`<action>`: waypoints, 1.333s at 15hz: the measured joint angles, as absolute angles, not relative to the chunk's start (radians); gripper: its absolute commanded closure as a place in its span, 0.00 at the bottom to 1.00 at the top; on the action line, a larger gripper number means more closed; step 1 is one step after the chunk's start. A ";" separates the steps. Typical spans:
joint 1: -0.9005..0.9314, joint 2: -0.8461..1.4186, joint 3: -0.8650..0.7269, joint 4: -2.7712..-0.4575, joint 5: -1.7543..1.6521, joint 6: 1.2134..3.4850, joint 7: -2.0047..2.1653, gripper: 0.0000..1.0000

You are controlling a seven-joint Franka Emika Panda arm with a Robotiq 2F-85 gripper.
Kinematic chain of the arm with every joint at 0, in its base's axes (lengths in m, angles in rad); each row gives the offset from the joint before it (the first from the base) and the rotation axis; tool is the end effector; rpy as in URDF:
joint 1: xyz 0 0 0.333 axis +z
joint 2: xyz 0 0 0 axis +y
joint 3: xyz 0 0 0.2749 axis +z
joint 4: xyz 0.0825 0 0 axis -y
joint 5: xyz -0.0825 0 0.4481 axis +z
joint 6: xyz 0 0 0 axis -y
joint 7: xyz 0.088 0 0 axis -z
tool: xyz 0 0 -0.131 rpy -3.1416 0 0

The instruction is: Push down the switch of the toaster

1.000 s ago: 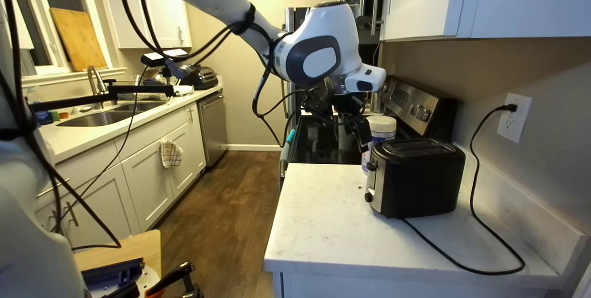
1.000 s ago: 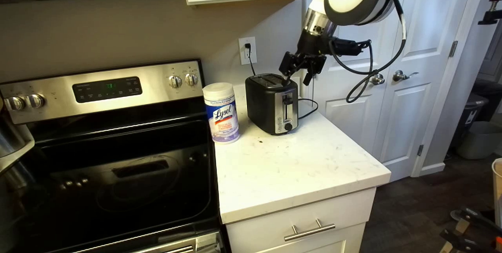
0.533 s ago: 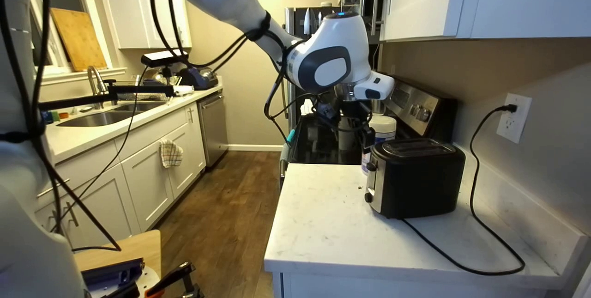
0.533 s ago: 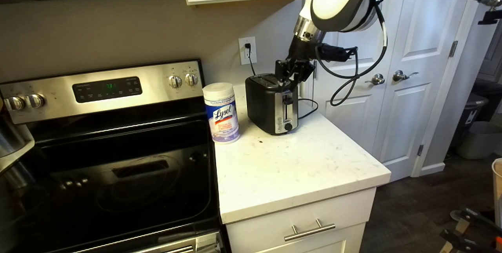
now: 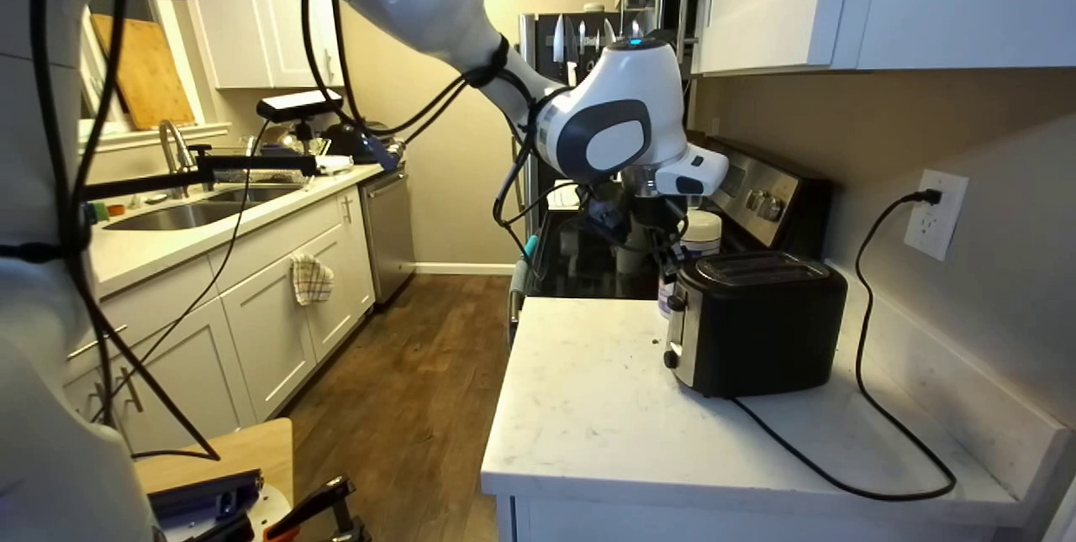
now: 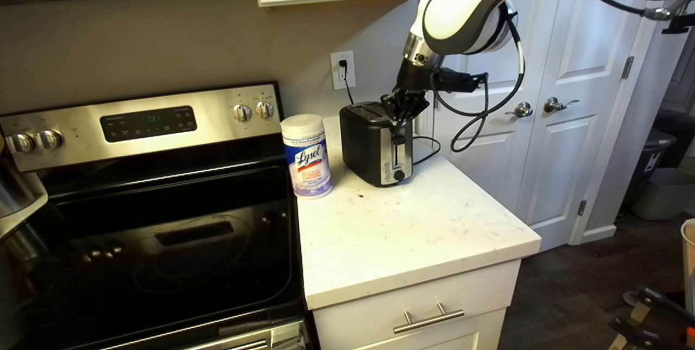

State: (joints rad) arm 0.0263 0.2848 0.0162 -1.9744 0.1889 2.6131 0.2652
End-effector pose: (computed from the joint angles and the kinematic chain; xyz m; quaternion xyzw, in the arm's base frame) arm 0.6822 0.0270 0.2602 -0.9657 0.1809 -0.1633 0.0894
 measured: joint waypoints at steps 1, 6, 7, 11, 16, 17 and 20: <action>0.029 0.287 0.012 -1.974 0.187 2.613 0.266 1.00; 0.068 0.289 -0.028 -1.983 0.090 2.613 0.363 1.00; 0.080 0.289 -0.036 -1.986 0.064 2.613 0.390 1.00; 0.123 0.287 -0.058 -2.002 -0.011 2.614 0.474 1.00; 0.175 0.286 -0.097 -2.022 -0.128 2.659 0.588 1.00; 0.184 0.285 -0.106 -2.025 -0.155 2.672 0.615 1.00; 0.205 0.282 -0.132 -2.026 -0.225 2.683 0.684 1.00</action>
